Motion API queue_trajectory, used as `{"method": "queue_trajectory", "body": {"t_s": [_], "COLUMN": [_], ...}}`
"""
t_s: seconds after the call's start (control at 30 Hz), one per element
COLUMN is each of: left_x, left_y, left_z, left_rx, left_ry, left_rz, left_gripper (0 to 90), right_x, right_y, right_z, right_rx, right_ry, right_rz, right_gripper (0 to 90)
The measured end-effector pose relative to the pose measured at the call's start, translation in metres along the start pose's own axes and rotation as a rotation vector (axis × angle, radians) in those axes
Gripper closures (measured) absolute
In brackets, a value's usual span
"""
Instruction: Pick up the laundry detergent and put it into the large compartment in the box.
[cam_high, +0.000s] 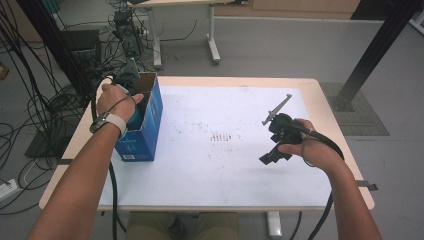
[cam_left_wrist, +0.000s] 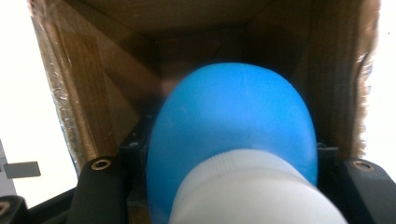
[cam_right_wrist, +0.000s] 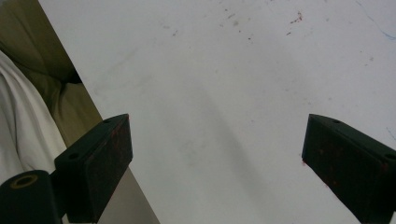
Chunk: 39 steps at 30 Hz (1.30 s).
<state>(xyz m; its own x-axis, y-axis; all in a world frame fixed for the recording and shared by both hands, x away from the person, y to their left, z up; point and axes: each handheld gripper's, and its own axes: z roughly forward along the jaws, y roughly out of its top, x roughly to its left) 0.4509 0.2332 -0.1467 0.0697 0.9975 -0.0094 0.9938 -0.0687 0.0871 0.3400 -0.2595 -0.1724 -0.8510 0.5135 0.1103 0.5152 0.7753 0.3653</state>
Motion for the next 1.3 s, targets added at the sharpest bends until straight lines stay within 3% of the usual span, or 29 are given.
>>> {"method": "queue_trajectory", "body": {"t_s": [1.3], "left_x": [-0.0004], "left_y": [0.0024], "left_z": [0.0037], "left_rx": [0.015], "left_ry": [-0.001], "left_rz": [0.008], "left_gripper": [37.6], "right_x": [0.0023], "right_y": [0.001], "right_z": [0.001], "right_rx": [0.011], "right_ry": [-0.005], "right_rz": [0.007], "right_gripper": [8.5]}}
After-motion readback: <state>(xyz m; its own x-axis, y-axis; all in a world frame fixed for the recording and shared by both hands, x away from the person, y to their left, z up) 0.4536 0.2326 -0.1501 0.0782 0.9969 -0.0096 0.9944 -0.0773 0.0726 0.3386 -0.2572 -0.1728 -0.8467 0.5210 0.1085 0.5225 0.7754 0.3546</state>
